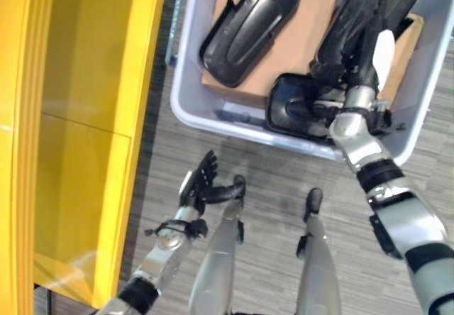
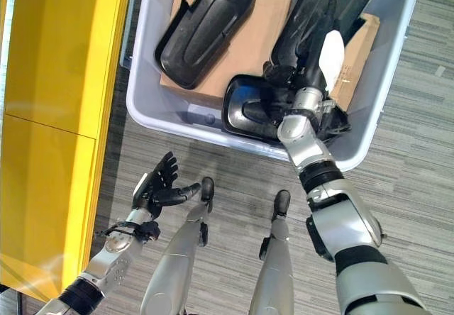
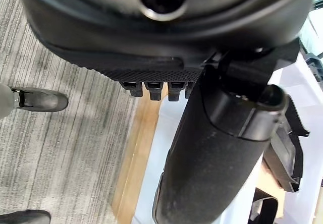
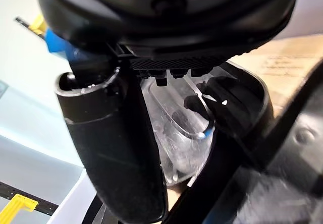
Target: Move parts from the plastic box to the shelf.
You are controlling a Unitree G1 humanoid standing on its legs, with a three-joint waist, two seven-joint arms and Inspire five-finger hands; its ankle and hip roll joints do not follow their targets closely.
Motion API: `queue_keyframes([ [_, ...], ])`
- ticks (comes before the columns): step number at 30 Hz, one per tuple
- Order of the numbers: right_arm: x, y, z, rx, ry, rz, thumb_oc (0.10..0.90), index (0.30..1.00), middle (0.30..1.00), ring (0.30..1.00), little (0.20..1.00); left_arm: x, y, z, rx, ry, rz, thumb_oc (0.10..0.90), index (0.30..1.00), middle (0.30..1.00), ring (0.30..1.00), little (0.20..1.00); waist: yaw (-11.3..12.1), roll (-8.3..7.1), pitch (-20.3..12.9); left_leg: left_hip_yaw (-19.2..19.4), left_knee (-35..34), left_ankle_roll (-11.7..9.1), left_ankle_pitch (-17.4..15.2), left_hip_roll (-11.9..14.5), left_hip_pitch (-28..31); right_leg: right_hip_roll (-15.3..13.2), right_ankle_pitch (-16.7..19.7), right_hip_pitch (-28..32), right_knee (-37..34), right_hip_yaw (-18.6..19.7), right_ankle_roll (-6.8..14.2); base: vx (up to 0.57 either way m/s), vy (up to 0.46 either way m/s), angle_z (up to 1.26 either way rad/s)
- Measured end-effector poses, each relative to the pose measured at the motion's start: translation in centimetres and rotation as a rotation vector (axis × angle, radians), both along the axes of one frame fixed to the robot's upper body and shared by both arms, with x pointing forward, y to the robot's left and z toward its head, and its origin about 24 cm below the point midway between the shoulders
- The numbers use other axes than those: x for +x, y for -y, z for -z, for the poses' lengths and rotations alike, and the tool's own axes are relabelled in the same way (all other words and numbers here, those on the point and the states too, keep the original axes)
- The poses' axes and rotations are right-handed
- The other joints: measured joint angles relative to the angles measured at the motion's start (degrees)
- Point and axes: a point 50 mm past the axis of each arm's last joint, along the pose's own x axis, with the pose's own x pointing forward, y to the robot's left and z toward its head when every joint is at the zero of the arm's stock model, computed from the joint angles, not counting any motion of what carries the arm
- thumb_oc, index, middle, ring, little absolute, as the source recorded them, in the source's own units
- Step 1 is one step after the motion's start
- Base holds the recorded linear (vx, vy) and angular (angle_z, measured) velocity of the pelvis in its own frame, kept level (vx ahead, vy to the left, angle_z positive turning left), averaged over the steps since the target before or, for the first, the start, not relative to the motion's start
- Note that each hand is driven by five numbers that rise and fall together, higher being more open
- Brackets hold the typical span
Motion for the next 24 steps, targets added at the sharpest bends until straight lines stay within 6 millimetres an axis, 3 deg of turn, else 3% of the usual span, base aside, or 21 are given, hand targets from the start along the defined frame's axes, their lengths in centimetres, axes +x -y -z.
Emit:
queue_keyframes([
  [12, 0.0, 0.1, 0.2, -0.014, -0.009, 0.01, 0.9, 1.0, 1.0, 1.0, 1.0, 0.1, 0.3, -0.1, -0.009, 0.003, 0.002, 0.9, 1.0, 1.0, 1.0, 1.0, -0.5, -0.02, 0.01, 0.41, 0.12, 0.1, 0.07, 0.03, -0.01, -0.06, -0.25, -0.59, 0.96, 0.36, 0.09, 0.0, -0.003, -0.01],
  [24, 0.5, 0.8, 1.9, -0.075, -0.09, 0.036, 0.9, 1.0, 1.0, 1.0, 1.0, 0.1, 0.5, 0.0, -0.015, 0.003, 0.007, 0.9, 1.0, 1.0, 1.0, 1.0, -1.32, -0.21, 0.12, 0.76, 1.25, 0.34, -0.09, 0.02, -0.68, -0.06, -0.7, -1.82, 2.75, 1.17, 0.23, 0.0, -0.004, -0.01],
])
